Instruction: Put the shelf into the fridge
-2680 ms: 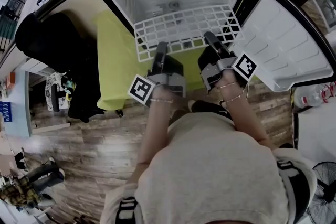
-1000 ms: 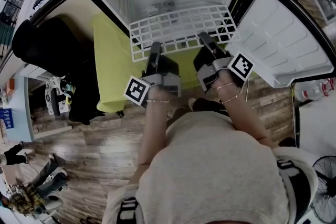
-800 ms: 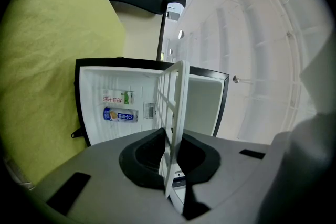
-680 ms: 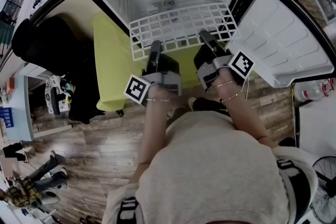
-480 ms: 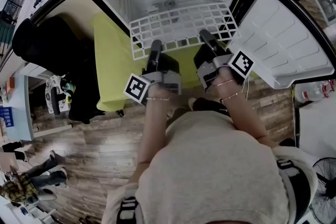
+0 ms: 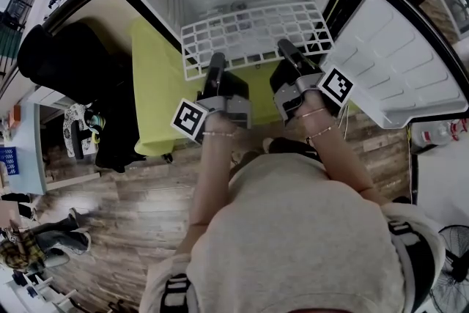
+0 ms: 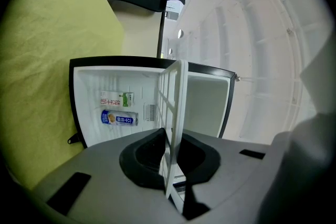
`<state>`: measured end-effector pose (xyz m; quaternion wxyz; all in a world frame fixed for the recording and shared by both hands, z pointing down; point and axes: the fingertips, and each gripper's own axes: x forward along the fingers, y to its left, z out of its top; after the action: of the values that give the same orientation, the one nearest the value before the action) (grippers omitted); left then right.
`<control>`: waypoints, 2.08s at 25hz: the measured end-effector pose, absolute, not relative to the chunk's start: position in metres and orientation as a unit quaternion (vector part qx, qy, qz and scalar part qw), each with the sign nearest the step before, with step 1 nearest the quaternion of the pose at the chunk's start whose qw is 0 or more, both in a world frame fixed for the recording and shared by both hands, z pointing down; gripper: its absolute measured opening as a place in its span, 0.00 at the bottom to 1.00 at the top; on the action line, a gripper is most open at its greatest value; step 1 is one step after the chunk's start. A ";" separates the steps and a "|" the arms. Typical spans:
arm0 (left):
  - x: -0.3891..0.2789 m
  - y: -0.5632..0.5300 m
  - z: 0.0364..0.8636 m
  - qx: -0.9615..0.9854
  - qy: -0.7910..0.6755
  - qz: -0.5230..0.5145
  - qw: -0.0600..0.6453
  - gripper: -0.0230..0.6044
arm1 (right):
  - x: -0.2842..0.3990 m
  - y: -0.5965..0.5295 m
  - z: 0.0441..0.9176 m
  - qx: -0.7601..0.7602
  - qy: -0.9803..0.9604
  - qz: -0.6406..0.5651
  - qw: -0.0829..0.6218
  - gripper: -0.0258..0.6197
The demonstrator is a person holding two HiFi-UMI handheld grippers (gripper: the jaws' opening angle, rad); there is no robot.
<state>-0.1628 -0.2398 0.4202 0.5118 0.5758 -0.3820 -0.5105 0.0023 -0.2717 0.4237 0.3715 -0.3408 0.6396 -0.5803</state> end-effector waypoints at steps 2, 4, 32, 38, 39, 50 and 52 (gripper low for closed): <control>-0.163 -0.242 0.420 0.576 -0.382 -0.511 0.511 0.09 | 0.002 -0.275 0.424 -0.341 0.640 -0.581 0.369 0.08; -0.164 -0.245 0.421 0.576 -0.383 -0.511 0.510 0.09 | 0.001 -0.277 0.424 -0.340 0.641 -0.581 0.368 0.08; -0.173 -0.288 0.422 0.572 -0.389 -0.518 0.503 0.09 | -0.007 -0.320 0.426 -0.341 0.635 -0.588 0.368 0.08; -0.170 -0.290 0.429 0.575 -0.394 -0.516 0.499 0.09 | -0.004 -0.322 0.434 -0.345 0.635 -0.585 0.368 0.08; -0.171 -0.294 0.427 0.575 -0.394 -0.516 0.498 0.09 | -0.005 -0.326 0.434 -0.347 0.635 -0.585 0.366 0.08; -0.176 -0.299 0.419 0.573 -0.396 -0.522 0.492 0.15 | -0.009 -0.333 0.427 -0.346 0.634 -0.593 0.356 0.09; -0.176 -0.298 0.415 0.578 -0.398 -0.520 0.487 0.19 | -0.009 -0.333 0.421 -0.336 0.641 -0.588 0.361 0.17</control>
<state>-0.1760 -0.2979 0.4149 0.4869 0.5781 -0.3977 -0.5201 -0.0094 -0.3330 0.4210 0.3610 -0.3356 0.6414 -0.5879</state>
